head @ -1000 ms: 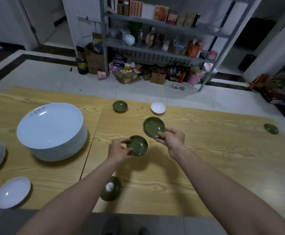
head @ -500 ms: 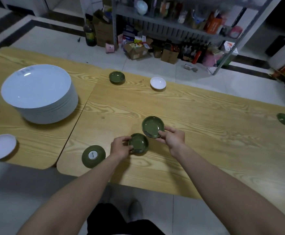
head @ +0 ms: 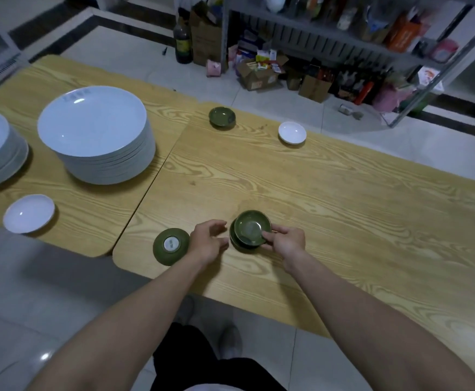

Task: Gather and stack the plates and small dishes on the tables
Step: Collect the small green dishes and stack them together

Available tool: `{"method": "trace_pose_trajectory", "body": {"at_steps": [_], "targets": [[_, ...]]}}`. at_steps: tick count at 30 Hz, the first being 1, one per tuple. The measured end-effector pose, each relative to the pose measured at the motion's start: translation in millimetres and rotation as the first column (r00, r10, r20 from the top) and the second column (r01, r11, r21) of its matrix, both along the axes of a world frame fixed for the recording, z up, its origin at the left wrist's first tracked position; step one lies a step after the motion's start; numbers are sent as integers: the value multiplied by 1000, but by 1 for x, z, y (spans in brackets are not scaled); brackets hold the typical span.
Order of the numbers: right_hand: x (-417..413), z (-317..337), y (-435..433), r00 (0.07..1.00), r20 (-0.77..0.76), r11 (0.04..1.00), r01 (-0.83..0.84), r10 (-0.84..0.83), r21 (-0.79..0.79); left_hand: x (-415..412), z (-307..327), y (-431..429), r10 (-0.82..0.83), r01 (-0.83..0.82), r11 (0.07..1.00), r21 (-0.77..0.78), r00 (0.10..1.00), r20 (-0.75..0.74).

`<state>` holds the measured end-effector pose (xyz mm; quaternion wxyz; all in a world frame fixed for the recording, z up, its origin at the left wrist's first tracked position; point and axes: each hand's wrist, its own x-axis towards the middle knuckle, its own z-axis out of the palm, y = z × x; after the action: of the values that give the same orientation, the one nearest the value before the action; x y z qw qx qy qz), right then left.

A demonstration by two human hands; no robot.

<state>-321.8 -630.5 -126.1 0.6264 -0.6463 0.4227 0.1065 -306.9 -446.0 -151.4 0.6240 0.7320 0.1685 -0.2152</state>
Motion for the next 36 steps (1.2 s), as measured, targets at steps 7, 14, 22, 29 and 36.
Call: {"method": "trace_pose_trajectory", "body": {"at_steps": [7, 14, 22, 29, 36], "targets": [[0, -4, 4, 999, -21, 995, -38, 36, -91, 1, 2, 6, -32, 27, 997, 68, 998, 62], [2, 28, 7, 971, -74, 895, -238, 227, -377, 9, 31, 25, -27, 9, 990, 140, 991, 130], [27, 71, 72, 751, 23, 636, -541, 660, -551, 2, 74, 72, -32, -31, 953, 302, 979, 201], [12, 47, 130, 669, -14, 585, -660, 743, -472, -17, 51, 114, 11, -54, 893, 447, 995, 98], [12, 14, 157, 789, -170, 760, -614, 590, -213, -21, 22, 121, 83, -41, 892, 449, 994, -74]]}}
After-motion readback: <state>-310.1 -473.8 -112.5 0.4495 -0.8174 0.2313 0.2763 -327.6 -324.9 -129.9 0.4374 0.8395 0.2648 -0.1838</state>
